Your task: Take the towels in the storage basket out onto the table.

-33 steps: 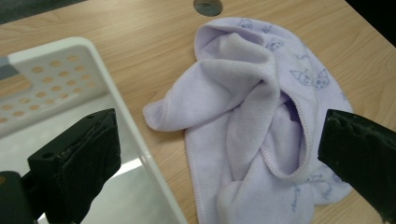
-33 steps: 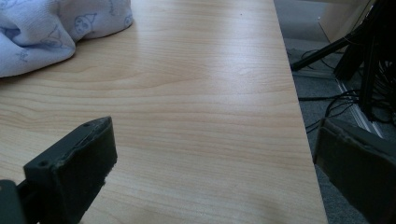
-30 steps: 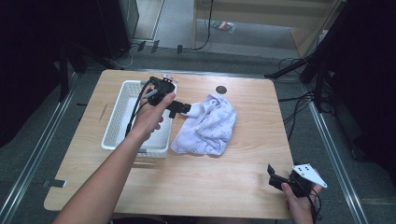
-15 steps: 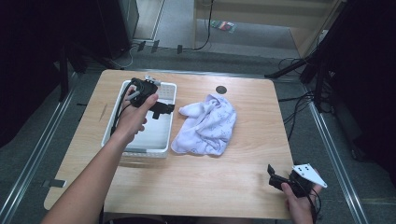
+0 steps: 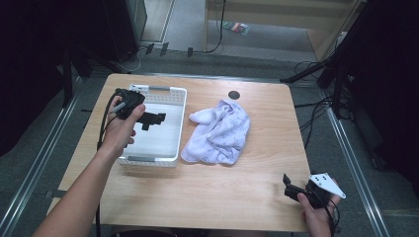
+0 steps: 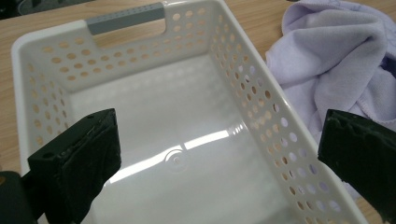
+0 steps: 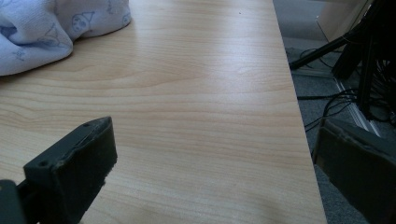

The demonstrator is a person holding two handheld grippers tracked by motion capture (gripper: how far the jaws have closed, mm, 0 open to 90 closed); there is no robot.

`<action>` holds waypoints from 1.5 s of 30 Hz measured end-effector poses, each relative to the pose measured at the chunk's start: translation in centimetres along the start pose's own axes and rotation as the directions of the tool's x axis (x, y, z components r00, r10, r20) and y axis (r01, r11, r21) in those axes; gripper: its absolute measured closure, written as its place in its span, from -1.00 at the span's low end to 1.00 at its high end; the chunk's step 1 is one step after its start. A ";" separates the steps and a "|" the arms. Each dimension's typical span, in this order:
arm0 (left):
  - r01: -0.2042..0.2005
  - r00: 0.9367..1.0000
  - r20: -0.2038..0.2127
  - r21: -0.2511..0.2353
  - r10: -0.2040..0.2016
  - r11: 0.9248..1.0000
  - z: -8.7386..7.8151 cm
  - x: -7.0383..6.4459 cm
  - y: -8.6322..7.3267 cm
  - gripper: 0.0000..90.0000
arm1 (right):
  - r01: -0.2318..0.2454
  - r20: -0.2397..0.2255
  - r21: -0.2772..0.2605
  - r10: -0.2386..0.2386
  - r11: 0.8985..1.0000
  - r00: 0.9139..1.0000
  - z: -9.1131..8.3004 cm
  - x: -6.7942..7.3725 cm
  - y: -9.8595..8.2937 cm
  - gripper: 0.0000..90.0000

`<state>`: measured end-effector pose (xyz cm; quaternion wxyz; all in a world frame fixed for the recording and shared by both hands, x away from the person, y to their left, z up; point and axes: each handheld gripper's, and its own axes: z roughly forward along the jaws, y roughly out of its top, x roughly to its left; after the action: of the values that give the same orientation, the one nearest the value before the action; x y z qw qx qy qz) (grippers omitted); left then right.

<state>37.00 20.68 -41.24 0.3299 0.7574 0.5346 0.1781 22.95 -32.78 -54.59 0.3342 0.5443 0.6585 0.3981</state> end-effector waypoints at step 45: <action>0.062 0.997 -0.042 -0.180 -0.071 0.982 -5.8 5.3 -12.8 -1.00 | 0.004 0.015 0.008 -0.004 1.000 1.000 0.1 0.1 0.0 -1.00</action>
<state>26.44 30.07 -46.36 0.3891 0.7019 0.5495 0.2325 23.01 -32.65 -54.61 0.3378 0.5470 0.6587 0.3908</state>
